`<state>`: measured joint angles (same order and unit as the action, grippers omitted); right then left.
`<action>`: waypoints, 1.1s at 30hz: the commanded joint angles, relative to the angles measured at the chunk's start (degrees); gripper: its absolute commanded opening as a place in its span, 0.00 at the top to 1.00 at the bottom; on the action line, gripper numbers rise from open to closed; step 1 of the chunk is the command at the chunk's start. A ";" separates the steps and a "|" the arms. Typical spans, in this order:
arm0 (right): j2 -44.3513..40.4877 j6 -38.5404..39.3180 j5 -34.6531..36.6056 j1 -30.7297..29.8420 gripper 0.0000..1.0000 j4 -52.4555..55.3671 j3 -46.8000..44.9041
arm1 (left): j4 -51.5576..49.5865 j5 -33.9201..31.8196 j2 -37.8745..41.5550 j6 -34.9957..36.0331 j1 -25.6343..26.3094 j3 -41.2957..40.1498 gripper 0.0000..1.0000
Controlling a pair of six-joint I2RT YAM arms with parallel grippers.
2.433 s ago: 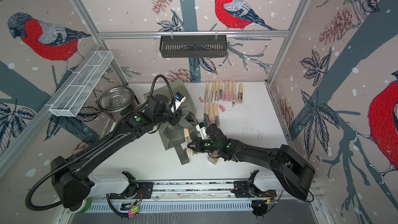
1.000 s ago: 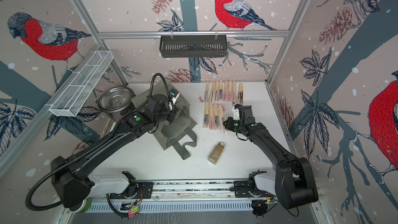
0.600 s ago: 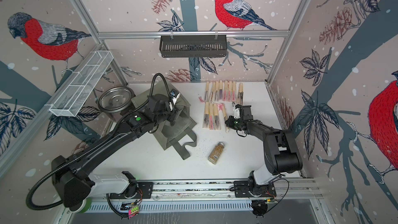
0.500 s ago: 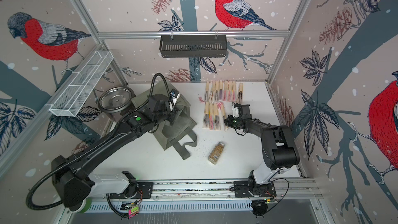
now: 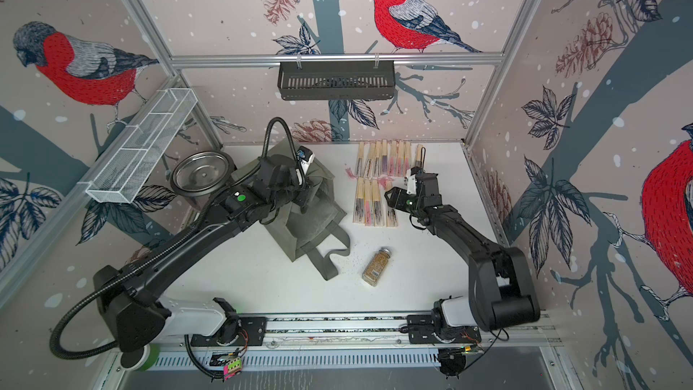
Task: Take out the folding fans from the tote bags
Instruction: Place the folding fan at the center of the board, then place the canvas bag at the center of the board.
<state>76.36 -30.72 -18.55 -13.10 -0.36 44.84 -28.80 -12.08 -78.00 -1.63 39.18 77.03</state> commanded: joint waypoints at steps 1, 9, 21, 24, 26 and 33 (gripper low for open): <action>-7.22 -5.43 4.99 -6.84 0.30 6.33 1.03 | -5.99 -2.19 -1.79 -4.17 -0.05 6.18 1.00; -18.47 -22.43 17.70 -35.96 0.30 8.87 -3.18 | -14.24 -2.97 -4.44 -9.71 -0.07 15.98 1.00; -15.62 -37.33 21.62 -48.37 0.28 -5.71 -13.11 | -16.55 -0.40 -4.91 -12.74 -0.07 18.59 1.00; -11.05 -39.02 20.03 -46.10 0.27 -13.80 -14.29 | -16.48 0.35 -4.84 -13.08 -0.07 18.73 1.00; -6.69 -38.44 16.50 -44.36 0.28 -16.85 -12.66 | -16.47 1.20 -4.97 -13.31 -0.02 18.85 1.00; 11.00 -36.85 5.60 -39.61 0.68 -21.96 -2.90 | -17.13 0.83 -4.86 -14.40 -0.35 19.16 1.00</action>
<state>84.12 -67.70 -5.96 -53.82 -17.12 39.22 -45.87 -10.83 -83.05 -14.63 39.18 95.39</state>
